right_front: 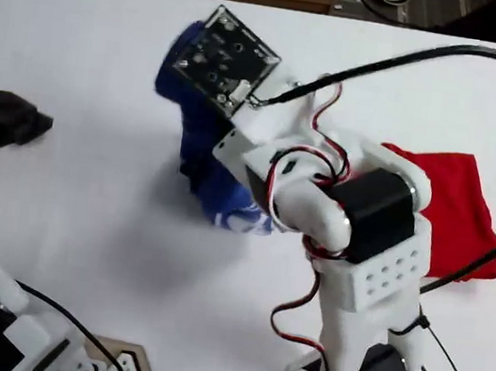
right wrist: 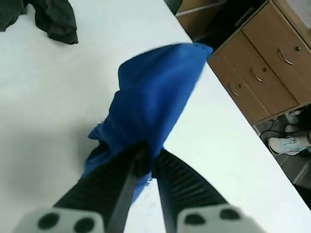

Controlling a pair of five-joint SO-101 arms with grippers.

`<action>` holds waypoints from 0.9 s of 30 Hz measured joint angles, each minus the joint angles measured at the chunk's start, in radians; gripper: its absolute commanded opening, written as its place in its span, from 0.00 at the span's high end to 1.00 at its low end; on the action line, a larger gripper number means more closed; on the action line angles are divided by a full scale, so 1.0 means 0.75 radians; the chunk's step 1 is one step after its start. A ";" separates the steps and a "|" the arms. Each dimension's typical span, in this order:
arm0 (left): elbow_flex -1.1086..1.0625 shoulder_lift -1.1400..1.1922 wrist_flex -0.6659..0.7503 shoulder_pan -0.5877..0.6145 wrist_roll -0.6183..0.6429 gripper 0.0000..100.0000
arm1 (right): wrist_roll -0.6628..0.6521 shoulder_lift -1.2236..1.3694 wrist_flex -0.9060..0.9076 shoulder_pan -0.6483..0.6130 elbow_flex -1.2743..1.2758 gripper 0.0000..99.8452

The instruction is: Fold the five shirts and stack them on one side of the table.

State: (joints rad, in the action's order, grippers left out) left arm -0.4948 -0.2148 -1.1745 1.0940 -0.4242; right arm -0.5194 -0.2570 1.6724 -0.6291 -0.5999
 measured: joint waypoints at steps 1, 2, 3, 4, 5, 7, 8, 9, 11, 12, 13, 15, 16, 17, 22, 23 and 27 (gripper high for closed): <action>0.000 0.000 0.000 0.000 0.000 0.75 | 0.000 0.000 0.000 0.020 0.002 0.98; 0.000 0.000 0.000 0.000 0.000 0.75 | 0.000 0.000 0.000 0.045 0.012 0.98; 0.000 0.000 0.000 0.000 0.000 0.75 | 0.000 0.002 0.000 0.076 0.031 0.98; 0.000 0.000 0.000 0.000 0.000 0.75 | 0.000 0.014 -0.004 0.108 0.051 0.98; 0.000 0.000 0.000 0.000 0.000 0.75 | 0.000 0.033 -0.004 0.141 0.080 0.98; 0.000 0.000 0.000 0.000 0.000 0.75 | 0.000 0.090 -0.014 0.207 0.160 0.98; 0.000 0.000 0.000 0.000 0.000 0.75 | 0.000 0.123 -0.020 0.235 0.203 0.97; 0.000 0.000 0.000 0.000 0.000 0.75 | 0.000 0.158 -0.033 0.266 0.245 0.97; 0.000 0.000 0.000 0.000 0.000 0.75 | 0.000 0.229 -0.053 0.311 0.329 0.96; 0.000 0.000 0.000 0.000 0.000 0.75 | 0.000 0.266 -0.061 0.327 0.374 0.94; 0.000 0.000 0.000 -0.004 0.000 0.75 | 0.000 0.305 -0.070 0.340 0.413 0.91; 0.000 0.000 0.000 -0.031 0.000 0.75 | 0.000 0.370 -0.074 0.356 0.468 0.85; 0.000 0.000 0.000 -0.049 0.000 0.75 | 0.000 0.393 -0.074 0.364 0.485 0.82; 0.000 0.000 0.000 -0.065 0.000 0.75 | 0.000 0.409 -0.074 0.374 0.487 0.80; 0.000 0.000 0.000 -0.149 0.000 0.75 | 0.000 0.409 -0.074 0.481 0.442 0.78; 0.000 0.000 0.000 -0.162 0.000 0.75 | 0.000 0.403 -0.074 0.507 0.415 0.78; 0.000 0.000 0.000 -0.215 0.000 0.75 | 0.080 0.370 -0.074 0.485 0.323 0.78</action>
State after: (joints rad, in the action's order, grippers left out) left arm -0.4948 -0.2148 -1.1745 0.9329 -0.4242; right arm -0.4595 0.0207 1.6172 -0.2654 -0.3575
